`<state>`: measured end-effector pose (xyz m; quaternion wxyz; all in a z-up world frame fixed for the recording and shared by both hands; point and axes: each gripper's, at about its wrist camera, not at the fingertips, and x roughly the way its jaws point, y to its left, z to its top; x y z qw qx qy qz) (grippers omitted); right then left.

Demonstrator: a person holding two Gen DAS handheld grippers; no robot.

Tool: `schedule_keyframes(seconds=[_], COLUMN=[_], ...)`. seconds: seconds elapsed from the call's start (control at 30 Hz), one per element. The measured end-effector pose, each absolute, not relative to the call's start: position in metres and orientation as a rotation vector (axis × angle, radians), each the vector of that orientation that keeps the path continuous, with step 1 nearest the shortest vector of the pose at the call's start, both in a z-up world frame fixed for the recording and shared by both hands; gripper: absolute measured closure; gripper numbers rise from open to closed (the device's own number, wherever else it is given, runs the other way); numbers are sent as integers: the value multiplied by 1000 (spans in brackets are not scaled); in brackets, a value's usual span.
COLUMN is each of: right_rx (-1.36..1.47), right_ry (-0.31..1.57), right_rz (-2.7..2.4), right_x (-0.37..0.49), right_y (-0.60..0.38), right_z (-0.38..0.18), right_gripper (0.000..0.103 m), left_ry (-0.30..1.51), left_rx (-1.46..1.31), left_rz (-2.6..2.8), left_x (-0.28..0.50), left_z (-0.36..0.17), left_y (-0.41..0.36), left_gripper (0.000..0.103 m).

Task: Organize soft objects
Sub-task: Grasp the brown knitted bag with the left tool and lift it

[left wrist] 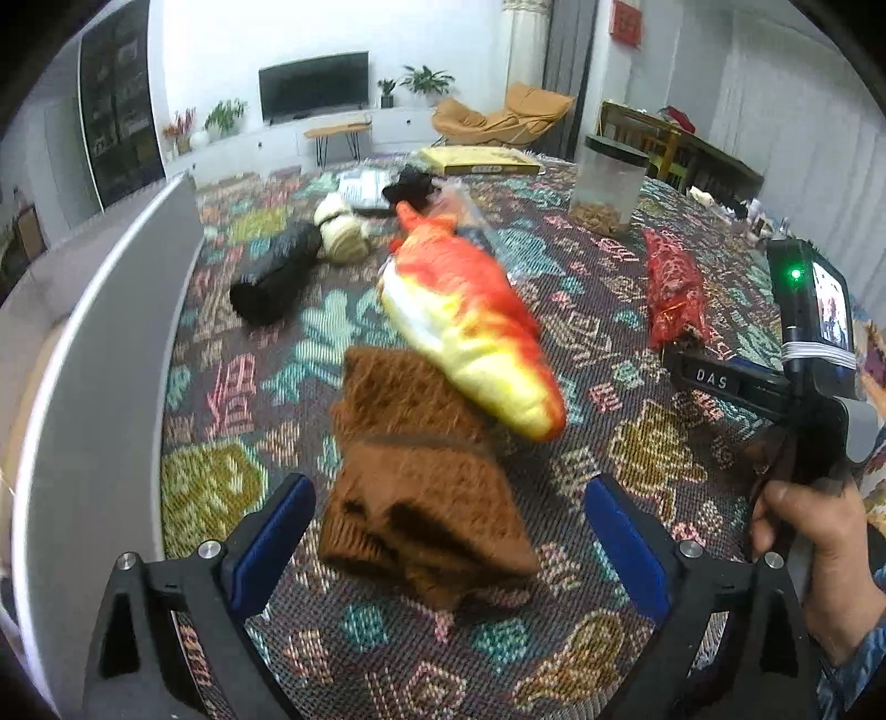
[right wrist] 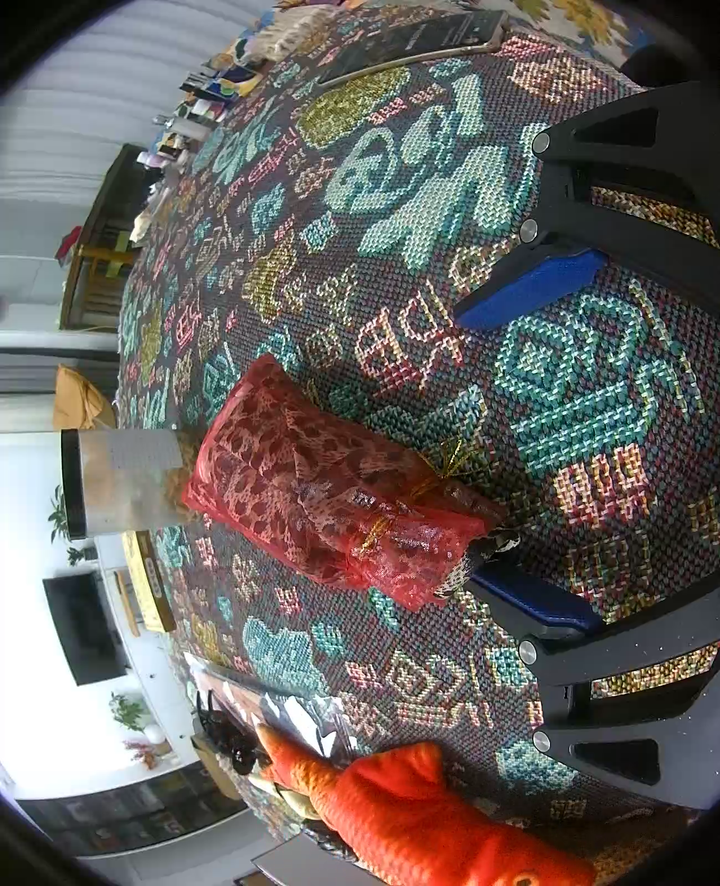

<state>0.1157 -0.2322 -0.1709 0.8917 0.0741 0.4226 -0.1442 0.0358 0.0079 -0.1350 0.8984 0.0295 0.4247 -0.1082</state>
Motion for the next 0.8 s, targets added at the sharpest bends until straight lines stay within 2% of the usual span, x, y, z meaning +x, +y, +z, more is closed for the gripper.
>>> schedule_keyframes(seconds=[0.2, 0.3, 0.8], right_rx=[155, 155, 156], right_ry=[877, 877, 877], right_rz=[-299, -299, -298], right_x=[115, 115, 115], right_y=[-232, -233, -232], right_z=[-171, -171, -171], right_gripper=[16, 16, 16], left_ry=[940, 1005, 948], left_rx=[138, 56, 62], left_rz=[-96, -136, -131], left_x=[68, 82, 73], left_z=[-161, -183, -186], left_y=[9, 20, 21], left_gripper=[5, 0, 0])
